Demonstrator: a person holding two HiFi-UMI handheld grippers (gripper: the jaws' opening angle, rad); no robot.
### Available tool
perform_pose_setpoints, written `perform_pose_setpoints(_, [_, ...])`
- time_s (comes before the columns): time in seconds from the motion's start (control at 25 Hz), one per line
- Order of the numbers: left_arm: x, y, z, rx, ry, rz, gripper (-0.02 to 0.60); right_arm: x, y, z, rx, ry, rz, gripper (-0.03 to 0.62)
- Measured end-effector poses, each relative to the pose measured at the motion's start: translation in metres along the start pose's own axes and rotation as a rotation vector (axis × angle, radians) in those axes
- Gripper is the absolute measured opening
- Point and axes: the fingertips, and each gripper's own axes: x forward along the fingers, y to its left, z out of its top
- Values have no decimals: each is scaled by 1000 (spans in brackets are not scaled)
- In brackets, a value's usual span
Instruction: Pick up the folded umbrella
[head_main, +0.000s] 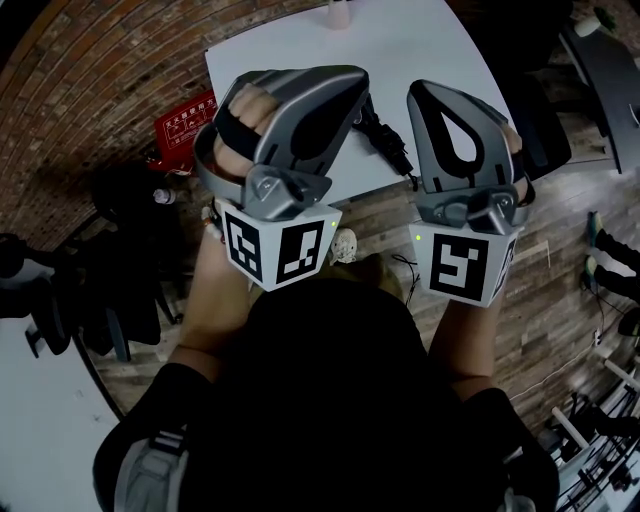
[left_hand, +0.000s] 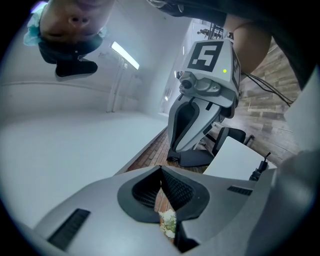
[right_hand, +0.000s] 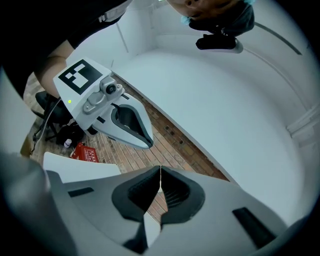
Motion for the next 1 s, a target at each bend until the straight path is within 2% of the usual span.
perform_pose_setpoints(0.44, [20,-19,-27,-33,-2,-45,13,29,40,-65,168,196,144,34])
perform_pose_setpoints(0.48, [21,-21,-30,-35,3,-50,13,31,44,-70,179,213,155,43])
perform_pose_setpoints(0.64, [27,-26,-42,-56,12,-59,13,40,64,-93,225,280,230,157])
perform_pose_setpoints(0.88, [32,-29,-59,-80,21,-64,13,53,94,-122,285,347,314,196])
perform_pose_setpoints(1.0, [34,-32,-65,-88,23,-70,13,57,109,-135,319,386,366,258])
